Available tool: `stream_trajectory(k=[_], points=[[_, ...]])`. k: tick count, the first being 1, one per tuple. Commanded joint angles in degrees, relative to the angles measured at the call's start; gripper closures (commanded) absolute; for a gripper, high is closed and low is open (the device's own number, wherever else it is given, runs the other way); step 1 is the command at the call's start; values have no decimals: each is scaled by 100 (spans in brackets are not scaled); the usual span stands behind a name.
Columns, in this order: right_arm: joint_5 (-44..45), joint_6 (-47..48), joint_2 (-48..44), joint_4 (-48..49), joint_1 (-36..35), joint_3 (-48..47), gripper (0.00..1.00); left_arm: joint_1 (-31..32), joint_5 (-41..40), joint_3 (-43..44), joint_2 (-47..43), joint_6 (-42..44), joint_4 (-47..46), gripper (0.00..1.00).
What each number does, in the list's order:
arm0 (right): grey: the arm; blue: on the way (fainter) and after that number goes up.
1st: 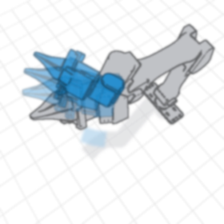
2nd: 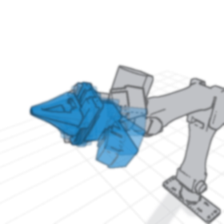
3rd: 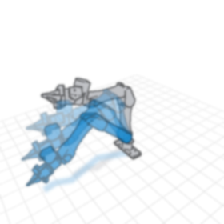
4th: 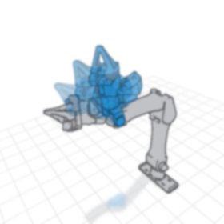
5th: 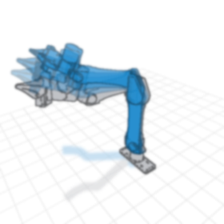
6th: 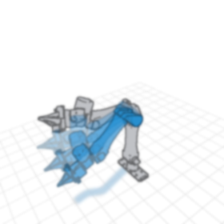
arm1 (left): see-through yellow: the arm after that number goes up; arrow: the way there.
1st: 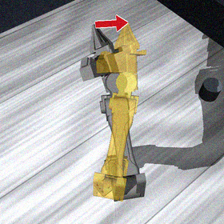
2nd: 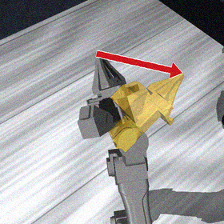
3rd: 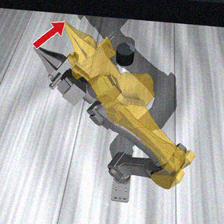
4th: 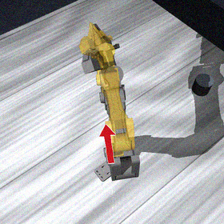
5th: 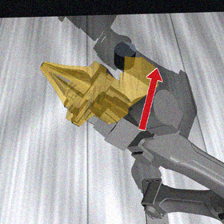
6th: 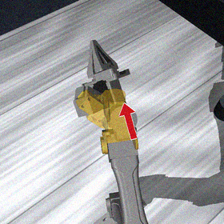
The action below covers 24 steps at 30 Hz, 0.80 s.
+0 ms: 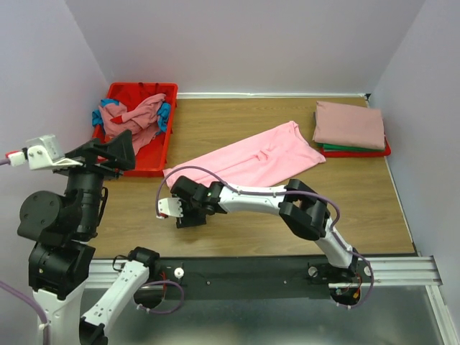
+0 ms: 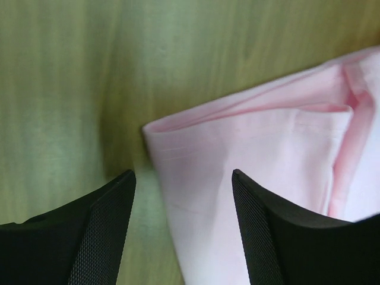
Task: Fold and stack the t-shirts
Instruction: Fold the tshirt
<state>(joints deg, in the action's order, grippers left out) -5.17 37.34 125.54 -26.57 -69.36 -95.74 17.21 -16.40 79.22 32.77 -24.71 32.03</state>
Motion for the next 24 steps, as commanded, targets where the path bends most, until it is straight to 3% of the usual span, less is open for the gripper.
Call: stream_trajectory(k=[1,6,11,14,24], points=[[649,-245,243,108,19,-208,31,-34,-144,-65,106,133,286,4],[561,-359,340,99,-33,-120,44,-34,-118,-65,10,238,277,4],[96,-412,209,108,-130,169,72,-42,-109,-56,1,335,277,4],[-727,-412,-72,82,-148,511,86,-34,-91,-134,-17,361,207,4],[-2400,264,-1382,-630,-385,1497,91,-34,471,-644,194,318,-451,4]])
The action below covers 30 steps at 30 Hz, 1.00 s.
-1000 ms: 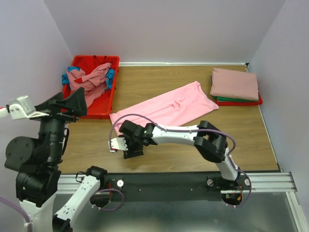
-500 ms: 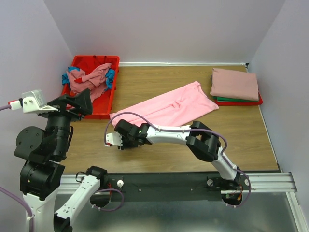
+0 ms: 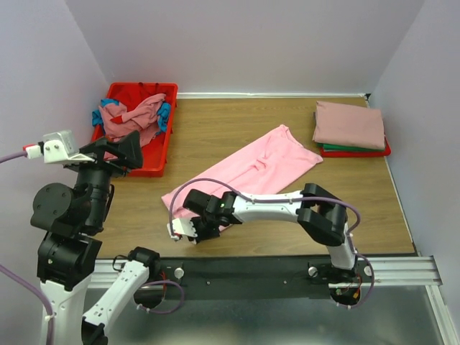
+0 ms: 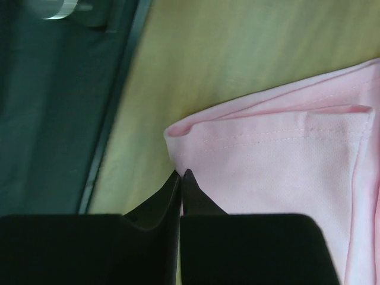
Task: Fold and stack the t-shirts
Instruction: Fold the tshirt
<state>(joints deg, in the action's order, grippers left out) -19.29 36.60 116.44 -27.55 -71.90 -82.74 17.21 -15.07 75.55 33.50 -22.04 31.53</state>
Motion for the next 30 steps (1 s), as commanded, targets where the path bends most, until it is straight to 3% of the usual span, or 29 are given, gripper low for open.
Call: stream_trajectory(k=[1,7,9,11,13,14,18,20,21,24,25,27,28,30], points=[[-1041,383,-534,-732,-166,275,91,-34,399,-356,131,60,-602,4],[-1279,620,-1123,-1261,-272,548,88,-34,1181,-1111,508,-2,-1446,5],[-1105,620,-1343,-1331,-290,697,68,-34,1296,-1349,745,-81,-1762,6],[-841,629,-1553,-1393,-263,724,33,-34,1471,-1446,939,-90,-2000,6],[-585,664,-1896,-1516,-27,707,22,-34,1777,-1499,1281,-72,-2290,6],[-620,664,-1993,-1551,157,680,22,-34,1779,-1499,1413,-72,-2379,6],[-927,787,-2643,-1613,1448,776,16,-34,2611,-1490,2281,-125,-2914,8],[-1103,805,-3107,-1561,2440,970,14,-25,2982,-1403,2686,-221,-3118,9],[-1356,631,-3249,-1430,3253,1040,14,-25,3323,-1237,3193,-326,-3318,10],[-1779,-142,-3891,-1017,4549,1435,14,176,3914,-833,4352,-345,-3364,11],[-1989,-336,-4084,-720,5388,1549,14,256,4011,-518,4672,-318,-3346,12],[-2166,-846,-4575,-419,6114,2023,12,483,4352,-139,5304,-239,-3259,15],[-2323,-995,-4734,-78,6683,2208,12,572,4416,333,5978,-187,-2989,17],[-2500,-1355,-4981,257,7161,2637,6,791,4443,1254,7032,111,-2549,20]])
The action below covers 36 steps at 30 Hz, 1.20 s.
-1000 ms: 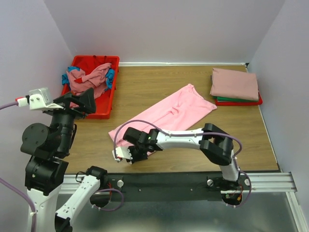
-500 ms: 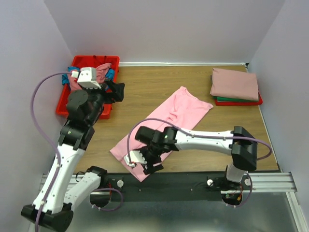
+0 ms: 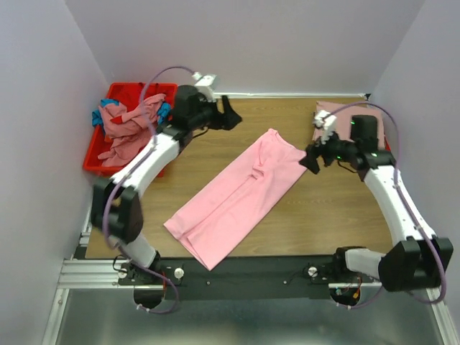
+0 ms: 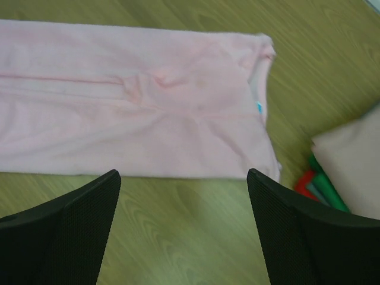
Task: Fold and stack the t-shirts
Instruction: Fold the tshirt
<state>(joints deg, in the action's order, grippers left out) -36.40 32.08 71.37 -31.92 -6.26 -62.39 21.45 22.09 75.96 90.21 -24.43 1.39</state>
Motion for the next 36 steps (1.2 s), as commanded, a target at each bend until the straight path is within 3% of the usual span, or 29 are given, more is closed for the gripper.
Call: stream_trajectory(k=[1,6,12,22,31,36], points=[[-894,-992,-675,905,930,718,5,429,736,1506,1689,455,877,20],[-1018,-1002,-827,1092,1276,1150,5,667,648,3403,3516,948,1943,24],[-1123,-993,-800,1092,1312,1194,4,799,367,4592,4714,1071,2664,24],[-1167,-975,-774,1100,1312,1203,4,913,164,5042,5374,1282,3043,26],[-1115,-966,-748,1092,1329,1221,4,984,762,5183,5717,1203,3122,45],[-1106,-957,-730,1100,1356,1229,4,958,867,5183,5718,1002,3052,65]])
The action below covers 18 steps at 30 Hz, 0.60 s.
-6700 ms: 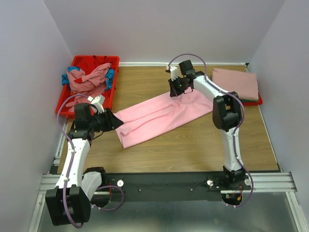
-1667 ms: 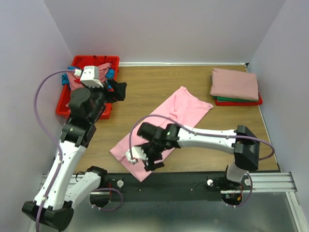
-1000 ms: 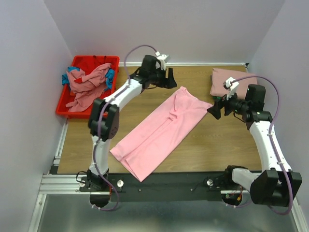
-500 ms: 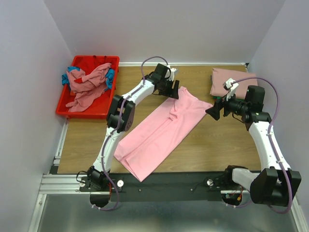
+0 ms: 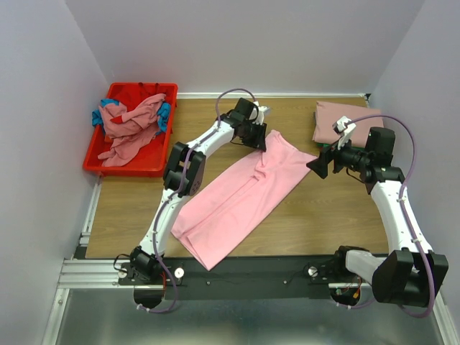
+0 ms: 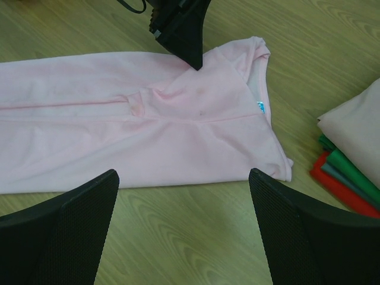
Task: Fold and stack the t-shirts
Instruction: Fold the tshirt
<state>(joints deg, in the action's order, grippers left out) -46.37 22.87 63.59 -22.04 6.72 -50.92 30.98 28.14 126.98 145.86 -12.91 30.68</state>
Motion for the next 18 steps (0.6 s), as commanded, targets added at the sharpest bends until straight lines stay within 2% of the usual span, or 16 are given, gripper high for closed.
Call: stream_trajectory(k=[1,4,12,18], points=[[-118,-29,48,104,57,82,4,-22,262,82,136,-212,88,68],[-118,-20,39,104,66,91,4,-215,157,47,39,-563,-87,100],[-100,-2,22,104,84,108,4,-839,-308,-682,-496,-1248,-395,100],[-65,-2,39,121,75,143,4,-1576,-704,-2017,-1207,-2171,-1176,100]])
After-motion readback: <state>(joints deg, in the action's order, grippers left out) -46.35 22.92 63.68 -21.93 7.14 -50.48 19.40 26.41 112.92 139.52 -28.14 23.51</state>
